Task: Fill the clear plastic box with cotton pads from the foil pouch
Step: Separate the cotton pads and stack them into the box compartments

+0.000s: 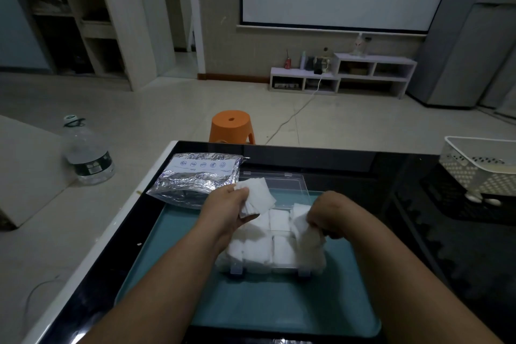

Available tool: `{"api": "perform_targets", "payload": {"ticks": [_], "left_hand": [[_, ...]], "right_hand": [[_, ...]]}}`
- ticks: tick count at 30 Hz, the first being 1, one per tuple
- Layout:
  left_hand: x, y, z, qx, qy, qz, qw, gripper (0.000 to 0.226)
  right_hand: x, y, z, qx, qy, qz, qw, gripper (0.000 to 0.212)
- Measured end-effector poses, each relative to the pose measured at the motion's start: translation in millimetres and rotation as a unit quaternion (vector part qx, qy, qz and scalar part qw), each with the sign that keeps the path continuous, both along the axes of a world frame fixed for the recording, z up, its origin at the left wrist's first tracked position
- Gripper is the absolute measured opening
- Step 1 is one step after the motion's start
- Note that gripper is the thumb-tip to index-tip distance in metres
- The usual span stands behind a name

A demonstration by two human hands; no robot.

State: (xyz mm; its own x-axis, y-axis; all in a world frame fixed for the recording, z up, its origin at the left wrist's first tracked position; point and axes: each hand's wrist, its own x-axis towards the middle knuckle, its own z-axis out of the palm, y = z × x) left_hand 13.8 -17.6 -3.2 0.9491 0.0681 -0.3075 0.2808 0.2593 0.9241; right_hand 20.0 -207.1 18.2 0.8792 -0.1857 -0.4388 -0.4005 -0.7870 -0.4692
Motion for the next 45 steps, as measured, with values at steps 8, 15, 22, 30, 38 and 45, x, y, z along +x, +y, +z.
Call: {"api": "perform_targets", "payload": {"ticks": [8,15,22,30,38,45], "left_hand": [[-1,0,0,0.004,0.008,-0.005,1.000,0.011],[-3,-1,1,0.010,0.012,-0.016,1.000,0.009],[-3,0,-1,0.014,0.015,-0.024,0.999,0.009],[-2,-3,-7,0.040,0.014,-0.052,0.998,0.011],[-3,-4,-14,0.078,-0.026,-0.092,0.992,0.017],[-7,-12,-20,0.184,-0.066,-0.089,0.977,0.028]], "right_hand": [[3,3,-8,-0.142,0.116,0.044,0.982,0.018],[-4,9,-15,-0.225,0.088,0.068,0.968,0.019],[-7,5,-14,-0.213,0.107,0.060,0.969,0.047],[-2,9,-10,0.022,-0.073,0.052,0.996,0.016],[-12,18,1,0.287,-0.096,0.008,0.953,0.014],[-10,8,5,0.311,-0.027,-0.025,0.950,0.002]]}}
